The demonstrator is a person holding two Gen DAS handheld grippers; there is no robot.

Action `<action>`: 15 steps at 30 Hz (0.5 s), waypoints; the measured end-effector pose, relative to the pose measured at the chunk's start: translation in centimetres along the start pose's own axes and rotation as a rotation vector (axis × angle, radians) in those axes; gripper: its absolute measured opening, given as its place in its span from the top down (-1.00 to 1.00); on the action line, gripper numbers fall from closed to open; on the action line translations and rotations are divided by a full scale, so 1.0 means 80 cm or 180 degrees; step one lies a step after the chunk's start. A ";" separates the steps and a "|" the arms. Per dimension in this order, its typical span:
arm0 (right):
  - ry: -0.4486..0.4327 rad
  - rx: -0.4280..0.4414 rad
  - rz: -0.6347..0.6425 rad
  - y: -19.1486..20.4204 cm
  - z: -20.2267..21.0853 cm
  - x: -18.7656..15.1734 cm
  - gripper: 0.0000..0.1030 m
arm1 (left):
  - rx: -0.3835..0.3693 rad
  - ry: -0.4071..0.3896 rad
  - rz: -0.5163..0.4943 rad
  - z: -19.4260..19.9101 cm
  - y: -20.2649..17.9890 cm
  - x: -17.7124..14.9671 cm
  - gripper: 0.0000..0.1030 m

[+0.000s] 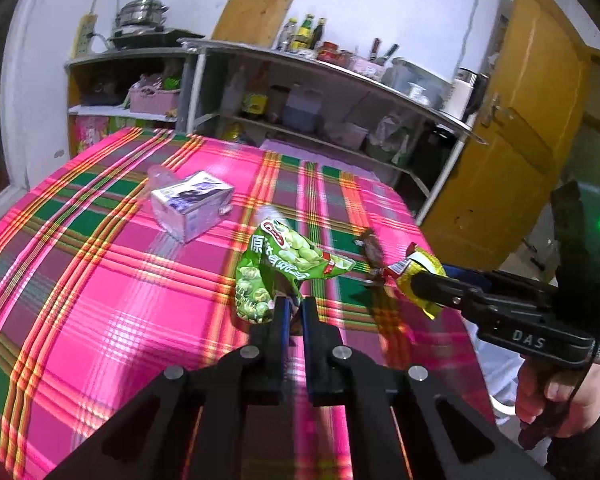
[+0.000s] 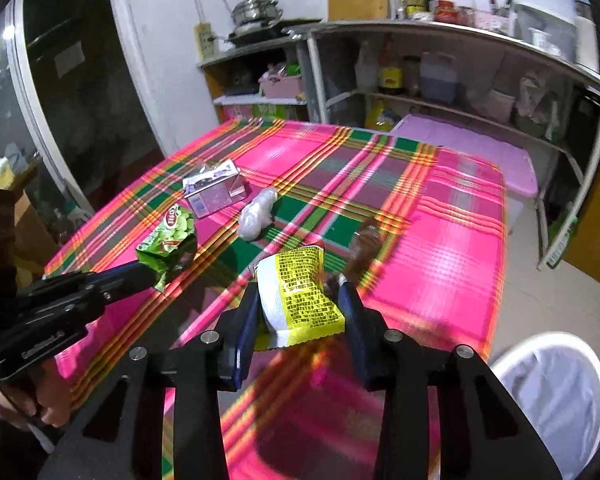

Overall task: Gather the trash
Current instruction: 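Grasp the green snack bag with left gripper while right gripper grasps yellow wrapper, then carry both bags over the bin and open both grippers to drop them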

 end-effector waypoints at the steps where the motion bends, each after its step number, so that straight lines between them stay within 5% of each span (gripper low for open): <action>1: -0.0034 -0.0011 -0.0055 -0.004 0.013 -0.005 0.21 | -0.0022 -0.0003 -0.0029 0.004 -0.008 -0.001 0.88; 15: -0.0356 -0.0417 -0.0443 -0.066 0.158 -0.064 0.21 | -0.0394 0.0014 -0.0399 0.044 -0.121 -0.026 0.88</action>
Point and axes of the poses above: each gripper's, at about its wrist camera, not at the fingertips, and z roughly against the way its jaws point, y to its left, x to its top, the point moved 6 cm from there along -z, roughly the way its jaws point, and after that the axes turned 3 degrees about -y, right-handed, at the moved point
